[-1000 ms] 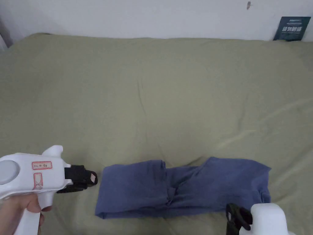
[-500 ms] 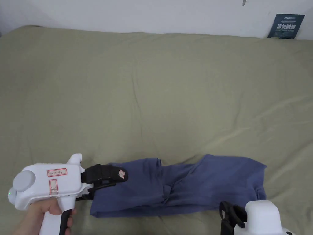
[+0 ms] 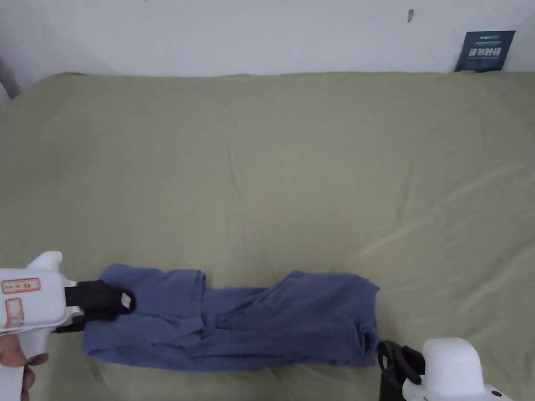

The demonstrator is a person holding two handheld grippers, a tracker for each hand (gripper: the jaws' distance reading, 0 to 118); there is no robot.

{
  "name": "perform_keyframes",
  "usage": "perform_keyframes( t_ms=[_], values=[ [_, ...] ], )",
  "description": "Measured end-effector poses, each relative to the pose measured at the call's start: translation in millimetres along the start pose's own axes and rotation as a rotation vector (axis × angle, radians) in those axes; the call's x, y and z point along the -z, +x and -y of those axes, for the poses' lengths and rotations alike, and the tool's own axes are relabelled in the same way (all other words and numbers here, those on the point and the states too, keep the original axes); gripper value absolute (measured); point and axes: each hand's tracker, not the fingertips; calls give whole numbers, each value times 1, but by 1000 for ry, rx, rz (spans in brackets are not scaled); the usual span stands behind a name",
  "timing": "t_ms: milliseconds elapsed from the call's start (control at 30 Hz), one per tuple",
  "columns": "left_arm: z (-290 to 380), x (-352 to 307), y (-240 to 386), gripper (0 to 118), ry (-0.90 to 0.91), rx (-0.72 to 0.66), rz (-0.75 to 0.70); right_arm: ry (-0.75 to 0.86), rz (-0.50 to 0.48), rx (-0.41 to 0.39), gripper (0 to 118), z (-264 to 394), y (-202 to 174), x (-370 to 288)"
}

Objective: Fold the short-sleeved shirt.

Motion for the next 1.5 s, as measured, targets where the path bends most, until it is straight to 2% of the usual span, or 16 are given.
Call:
perform_keyframes(
  t_ms=[33, 167, 367, 667, 700, 733, 767, 800, 933, 1100, 1167, 1200, 1267, 1300, 1367, 1500],
  values=[
    [-18, -67, -4, 15, 31, 34, -61, 1, -2, -1, 2, 0, 0, 0],
    [-25, -81, 44, 15, 36, 264, -290, 10, -1, 11, 2, 0, 3, -3],
    [5, -32, 160, 15, -9, 507, -432, 31, 3, 39, 2, 4, 12, -13],
    [56, 68, 257, 15, -130, 635, -472, 34, 31, 85, 2, 10, 31, -19],
    [63, 76, 262, 20, -140, 635, -466, 32, 33, 91, 2, 10, 32, -20],
    [68, 89, 269, 41, -152, 619, -455, 30, 37, 98, 2, 10, 33, -20],
    [73, 102, 274, 76, -163, 584, -429, 29, 42, 104, 2, 10, 35, -20],
    [75, 111, 277, 105, -176, 564, -389, 28, 46, 108, 2, 10, 36, -21],
    [77, 112, 284, 106, -199, 487, -175, 26, 57, 117, 2, 8, 40, -22],
    [44, 61, 240, 105, -195, 273, 44, 23, 59, 124, 2, 7, 41, -19],
    [33, 35, 210, 98, -161, 196, 147, 12, 52, 122, 2, 7, 39, -14],
    [30, 28, 197, 79, -141, 172, 179, 7, 50, 119, 2, 7, 37, -11],
    [21, 26, 167, 14, -118, 161, 205, -4, 43, 112, 2, 7, 32, -7],
    [21, 30, 158, 0, -122, 157, 213, -8, 38, 109, 2, 7, 30, -6],
    [26, 48, 146, 0, -126, 137, 214, -18, 28, 105, 2, 7, 26, -4],
    [43, 94, 145, 0, -217, 60, 334, -29, 24, 94, 2, 7, 23, -3]
  ],
)
